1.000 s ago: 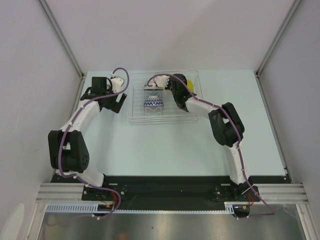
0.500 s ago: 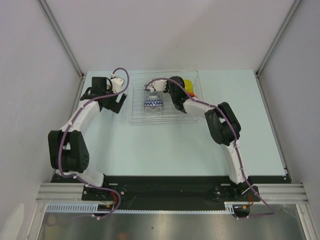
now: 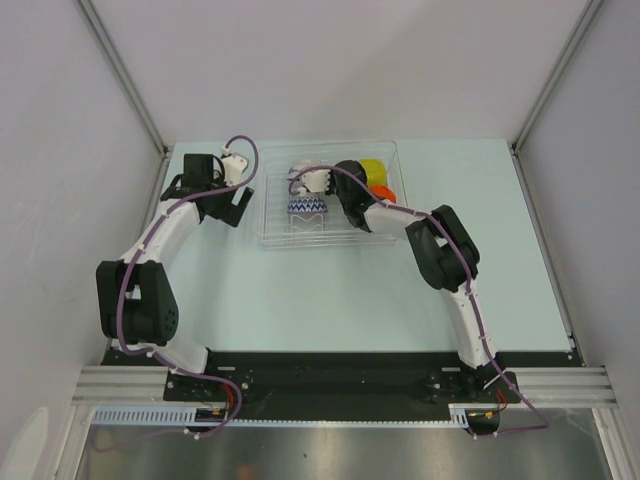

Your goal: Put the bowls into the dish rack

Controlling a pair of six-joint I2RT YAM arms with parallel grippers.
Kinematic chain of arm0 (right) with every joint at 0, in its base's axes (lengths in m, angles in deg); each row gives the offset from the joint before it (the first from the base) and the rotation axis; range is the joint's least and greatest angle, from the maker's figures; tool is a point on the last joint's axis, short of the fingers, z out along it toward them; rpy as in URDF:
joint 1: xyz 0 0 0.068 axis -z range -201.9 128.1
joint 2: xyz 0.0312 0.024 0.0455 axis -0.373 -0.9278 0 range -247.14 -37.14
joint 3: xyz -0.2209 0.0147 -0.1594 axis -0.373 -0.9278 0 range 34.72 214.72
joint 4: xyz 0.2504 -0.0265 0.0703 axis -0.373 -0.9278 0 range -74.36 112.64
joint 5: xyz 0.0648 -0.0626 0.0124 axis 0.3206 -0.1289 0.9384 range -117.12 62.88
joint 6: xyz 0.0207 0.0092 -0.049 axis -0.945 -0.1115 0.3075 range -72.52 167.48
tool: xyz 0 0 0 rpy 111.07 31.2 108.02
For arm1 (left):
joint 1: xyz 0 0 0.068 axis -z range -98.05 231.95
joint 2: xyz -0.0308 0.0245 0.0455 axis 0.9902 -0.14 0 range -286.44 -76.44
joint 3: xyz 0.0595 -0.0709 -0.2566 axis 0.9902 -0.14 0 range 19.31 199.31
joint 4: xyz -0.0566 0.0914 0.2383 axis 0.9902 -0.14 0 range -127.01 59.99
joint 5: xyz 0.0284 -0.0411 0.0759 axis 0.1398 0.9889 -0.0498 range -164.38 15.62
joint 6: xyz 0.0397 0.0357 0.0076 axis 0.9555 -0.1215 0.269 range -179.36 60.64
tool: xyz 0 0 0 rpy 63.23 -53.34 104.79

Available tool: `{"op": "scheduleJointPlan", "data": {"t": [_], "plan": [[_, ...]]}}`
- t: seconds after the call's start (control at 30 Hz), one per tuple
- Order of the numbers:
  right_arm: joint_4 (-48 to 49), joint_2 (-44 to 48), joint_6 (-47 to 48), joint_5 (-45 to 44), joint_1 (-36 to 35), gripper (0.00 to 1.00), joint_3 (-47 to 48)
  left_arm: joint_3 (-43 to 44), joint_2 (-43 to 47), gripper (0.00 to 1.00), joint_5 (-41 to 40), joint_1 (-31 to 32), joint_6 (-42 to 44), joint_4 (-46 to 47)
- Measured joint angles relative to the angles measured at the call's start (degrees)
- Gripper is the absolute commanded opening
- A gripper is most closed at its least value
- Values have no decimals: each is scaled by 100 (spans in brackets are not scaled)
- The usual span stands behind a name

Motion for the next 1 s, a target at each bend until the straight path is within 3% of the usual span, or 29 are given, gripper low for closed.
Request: {"op": "scheduleJointPlan", "data": {"t": [0.67,1.0], "plan": [[704,188,527,20,-85,1,-737,0,212,100,-2,0,17,-4],[-160,557,422,302,-98,24,-817,0,229,100,-2,0,44,-4]]}}
